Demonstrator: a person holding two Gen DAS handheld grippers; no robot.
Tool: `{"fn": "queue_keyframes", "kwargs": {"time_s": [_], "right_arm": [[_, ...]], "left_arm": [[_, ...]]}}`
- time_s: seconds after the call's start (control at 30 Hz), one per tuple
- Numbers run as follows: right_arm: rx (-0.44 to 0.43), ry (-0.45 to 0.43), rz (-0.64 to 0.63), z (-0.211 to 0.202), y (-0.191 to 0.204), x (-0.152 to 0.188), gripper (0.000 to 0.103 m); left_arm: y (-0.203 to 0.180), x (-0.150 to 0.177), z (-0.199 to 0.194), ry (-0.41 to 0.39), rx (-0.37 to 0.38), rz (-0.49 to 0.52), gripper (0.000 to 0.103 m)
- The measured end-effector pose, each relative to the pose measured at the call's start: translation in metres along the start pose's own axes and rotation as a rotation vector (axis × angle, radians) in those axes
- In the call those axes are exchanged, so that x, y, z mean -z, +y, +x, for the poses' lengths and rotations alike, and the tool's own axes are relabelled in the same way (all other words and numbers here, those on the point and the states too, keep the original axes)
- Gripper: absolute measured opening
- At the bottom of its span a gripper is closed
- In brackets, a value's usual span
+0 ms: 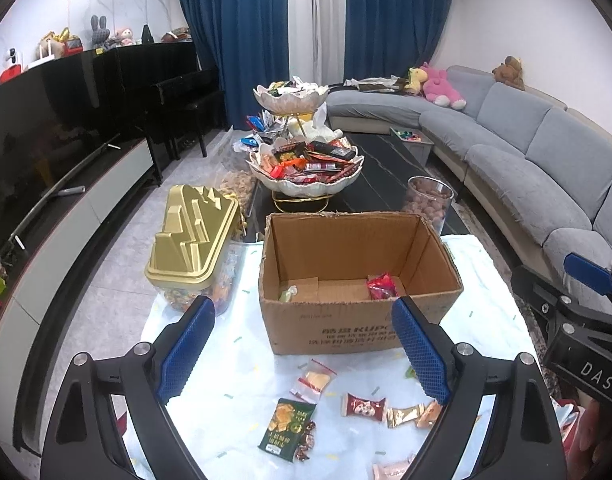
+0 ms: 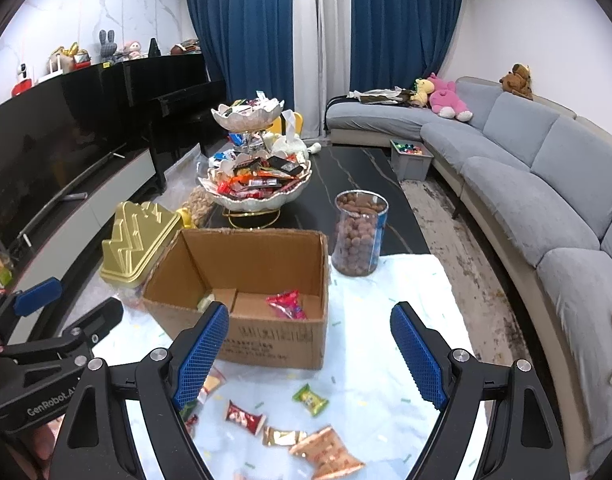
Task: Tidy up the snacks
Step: 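Withdraw both tools from the box back over the scattered snacks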
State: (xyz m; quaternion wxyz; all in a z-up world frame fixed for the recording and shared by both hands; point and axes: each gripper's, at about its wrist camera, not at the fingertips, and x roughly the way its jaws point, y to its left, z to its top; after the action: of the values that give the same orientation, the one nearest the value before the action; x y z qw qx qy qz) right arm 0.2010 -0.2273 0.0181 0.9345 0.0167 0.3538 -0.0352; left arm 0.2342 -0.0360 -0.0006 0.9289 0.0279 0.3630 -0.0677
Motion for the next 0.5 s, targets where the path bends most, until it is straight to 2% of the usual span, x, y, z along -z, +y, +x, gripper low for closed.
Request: {"fn": "queue_keyframes", "kwargs": {"time_s": [0.33, 0.5], "right_arm": [[0.024, 0.001, 0.004, -0.021, -0.005, 0.027, 0.084], [0.009, 0.013, 0.035, -0.029, -0.008, 0.037, 0.084]], "left_arm": [[-0.002, 0.028, -0.015, 0.011, 0.007, -0.001, 0.093], [-0.003, 0.044, -0.024, 0.012, 0.018, -0.011, 0.093]]}}
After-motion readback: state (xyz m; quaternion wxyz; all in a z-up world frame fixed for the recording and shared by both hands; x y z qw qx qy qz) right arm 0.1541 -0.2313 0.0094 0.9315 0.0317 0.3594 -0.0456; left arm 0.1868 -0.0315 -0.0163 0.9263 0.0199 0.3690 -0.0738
